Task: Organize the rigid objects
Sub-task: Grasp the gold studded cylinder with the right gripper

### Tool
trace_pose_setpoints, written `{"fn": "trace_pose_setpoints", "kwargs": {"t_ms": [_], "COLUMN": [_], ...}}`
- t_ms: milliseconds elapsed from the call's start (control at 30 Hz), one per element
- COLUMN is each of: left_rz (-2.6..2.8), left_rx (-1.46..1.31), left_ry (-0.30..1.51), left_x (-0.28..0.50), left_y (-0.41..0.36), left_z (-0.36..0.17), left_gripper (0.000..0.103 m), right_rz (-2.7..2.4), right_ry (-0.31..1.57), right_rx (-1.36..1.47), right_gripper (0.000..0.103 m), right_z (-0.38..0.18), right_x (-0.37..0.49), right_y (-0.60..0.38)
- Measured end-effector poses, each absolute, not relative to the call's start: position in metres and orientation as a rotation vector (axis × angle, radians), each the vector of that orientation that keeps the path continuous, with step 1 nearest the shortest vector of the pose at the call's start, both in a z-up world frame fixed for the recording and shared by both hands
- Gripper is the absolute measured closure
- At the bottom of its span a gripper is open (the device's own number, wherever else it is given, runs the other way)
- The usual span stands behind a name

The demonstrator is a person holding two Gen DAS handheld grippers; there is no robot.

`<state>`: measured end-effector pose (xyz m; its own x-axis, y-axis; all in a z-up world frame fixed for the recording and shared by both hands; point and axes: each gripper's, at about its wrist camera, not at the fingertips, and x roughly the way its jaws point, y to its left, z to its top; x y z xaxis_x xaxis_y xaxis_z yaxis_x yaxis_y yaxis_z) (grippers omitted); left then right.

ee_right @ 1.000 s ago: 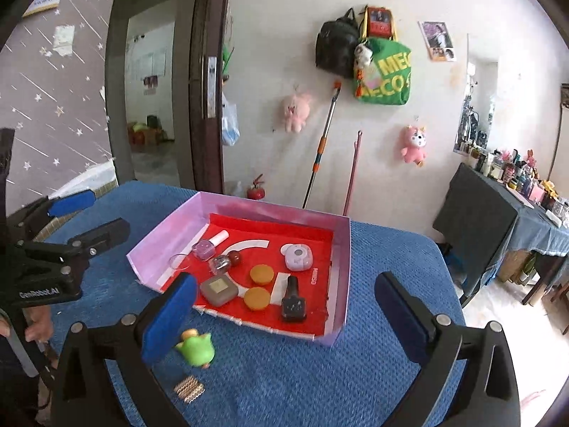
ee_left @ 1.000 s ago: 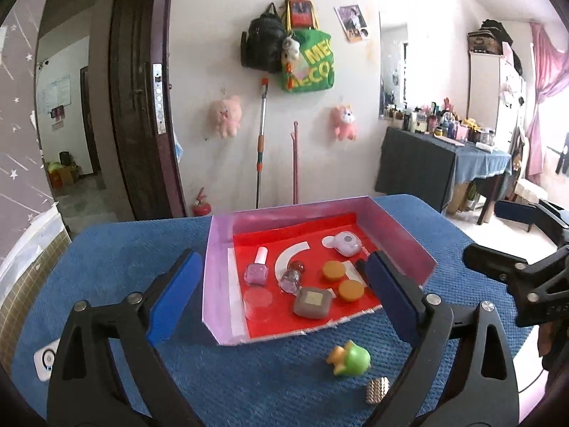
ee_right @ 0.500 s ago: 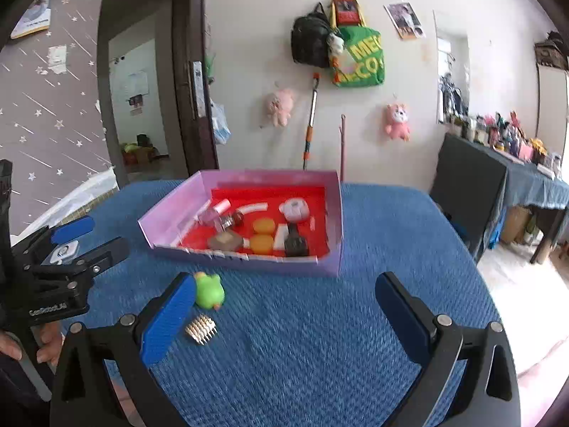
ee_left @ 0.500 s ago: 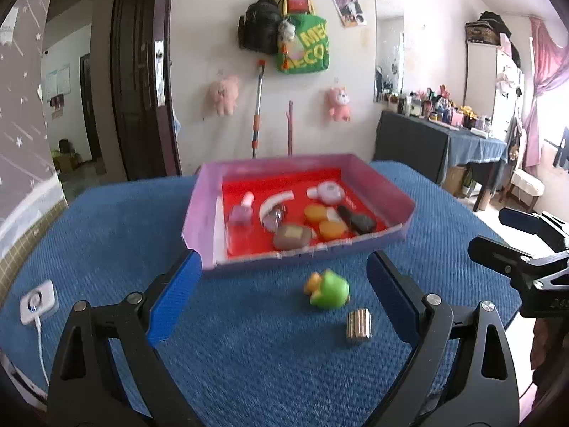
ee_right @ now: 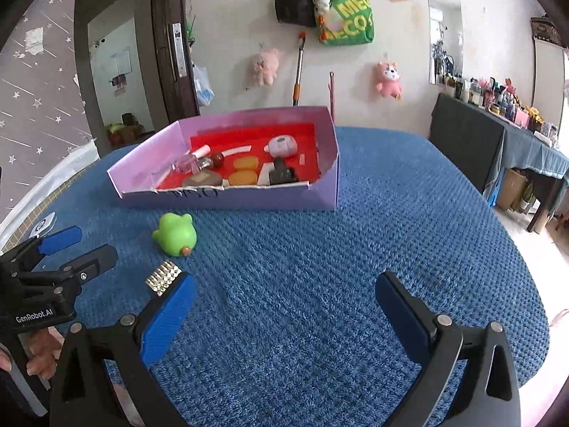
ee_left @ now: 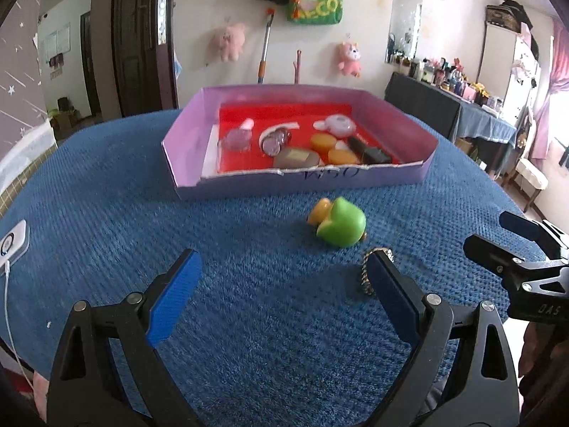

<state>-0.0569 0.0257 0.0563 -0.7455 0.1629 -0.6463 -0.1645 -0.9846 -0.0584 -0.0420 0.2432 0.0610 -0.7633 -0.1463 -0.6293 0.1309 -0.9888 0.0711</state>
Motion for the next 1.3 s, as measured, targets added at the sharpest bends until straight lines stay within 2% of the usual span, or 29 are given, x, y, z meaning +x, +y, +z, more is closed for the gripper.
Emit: {"fn": "trace_pose_setpoints", "kwargs": {"t_ms": [633,1000,1300], "left_rz": [2.687,2.620,2.584], "left_rx": [-1.236,-1.221,-1.207], "left_ry": [0.048,0.090,0.084], "left_x": [-0.069,-0.074,-0.077], "left_y": [0.037,0.074,0.080], "left_z": [0.022,0.025,0.028], "left_gripper": [0.008,0.008,0.008], "right_rz": [-2.792,-2.807,-2.756], "right_ry": [-0.045,-0.082,-0.215], "right_rx": [1.076,1.082,1.119], "right_gripper": [0.000,0.000,0.000], "right_z": [0.046,0.049,0.047], "right_x": [-0.054,-0.056,-0.053], "right_y": [0.247,0.265,0.281]}}
